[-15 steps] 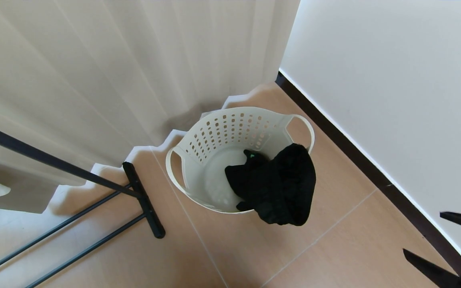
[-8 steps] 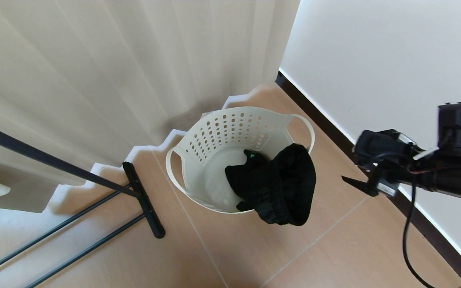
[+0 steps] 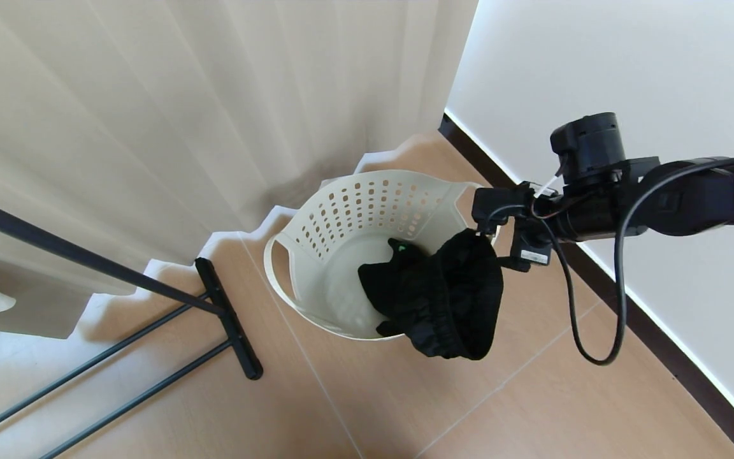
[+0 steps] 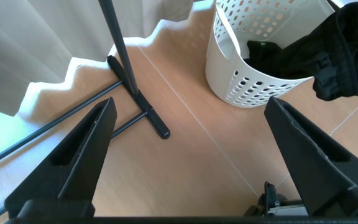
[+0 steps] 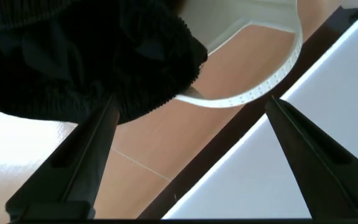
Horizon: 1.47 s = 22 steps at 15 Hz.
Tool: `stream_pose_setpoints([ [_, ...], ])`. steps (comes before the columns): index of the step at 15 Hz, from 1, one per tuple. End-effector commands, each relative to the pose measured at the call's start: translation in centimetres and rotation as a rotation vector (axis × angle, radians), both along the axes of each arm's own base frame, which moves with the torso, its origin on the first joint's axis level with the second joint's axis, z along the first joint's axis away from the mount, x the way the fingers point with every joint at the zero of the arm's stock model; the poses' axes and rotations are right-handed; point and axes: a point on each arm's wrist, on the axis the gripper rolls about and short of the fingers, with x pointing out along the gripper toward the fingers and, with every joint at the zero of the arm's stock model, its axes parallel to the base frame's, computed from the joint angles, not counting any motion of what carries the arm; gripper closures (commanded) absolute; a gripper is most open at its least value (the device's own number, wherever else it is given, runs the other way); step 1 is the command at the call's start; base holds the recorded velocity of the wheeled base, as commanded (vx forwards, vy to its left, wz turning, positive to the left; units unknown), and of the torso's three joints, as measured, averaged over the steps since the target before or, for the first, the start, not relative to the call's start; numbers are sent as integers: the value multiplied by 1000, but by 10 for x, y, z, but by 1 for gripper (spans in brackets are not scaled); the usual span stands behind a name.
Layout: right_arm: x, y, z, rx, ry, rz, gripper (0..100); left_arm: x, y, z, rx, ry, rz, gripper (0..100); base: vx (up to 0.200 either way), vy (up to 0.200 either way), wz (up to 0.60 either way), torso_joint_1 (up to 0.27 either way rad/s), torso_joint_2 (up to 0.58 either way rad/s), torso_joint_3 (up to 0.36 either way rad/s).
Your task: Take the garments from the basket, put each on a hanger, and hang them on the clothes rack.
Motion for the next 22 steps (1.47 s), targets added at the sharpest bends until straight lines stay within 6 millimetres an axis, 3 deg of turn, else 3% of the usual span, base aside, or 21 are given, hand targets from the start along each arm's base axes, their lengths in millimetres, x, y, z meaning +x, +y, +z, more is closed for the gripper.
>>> stream_pose_setpoints([
  [1,31,15,-21,-21,37,15,0,0,0,0,0,1,0,0,0,0,0,0,0,0],
  [7,48,20,-41,-43,57,-5,0,0,0,0,0,1,0,0,0,0,0,0,0,0],
  [19,86,22,-55,-34,15,-35,0,0,0,0,0,1,0,0,0,0,0,0,0,0],
  [20,86,22,-54,-33,12,-36,100,0,0,0,0,1,0,0,0,0,0,0,0,0],
  [22,86,22,-54,-33,12,-36,100,0,0,0,0,1,0,0,0,0,0,0,0,0],
])
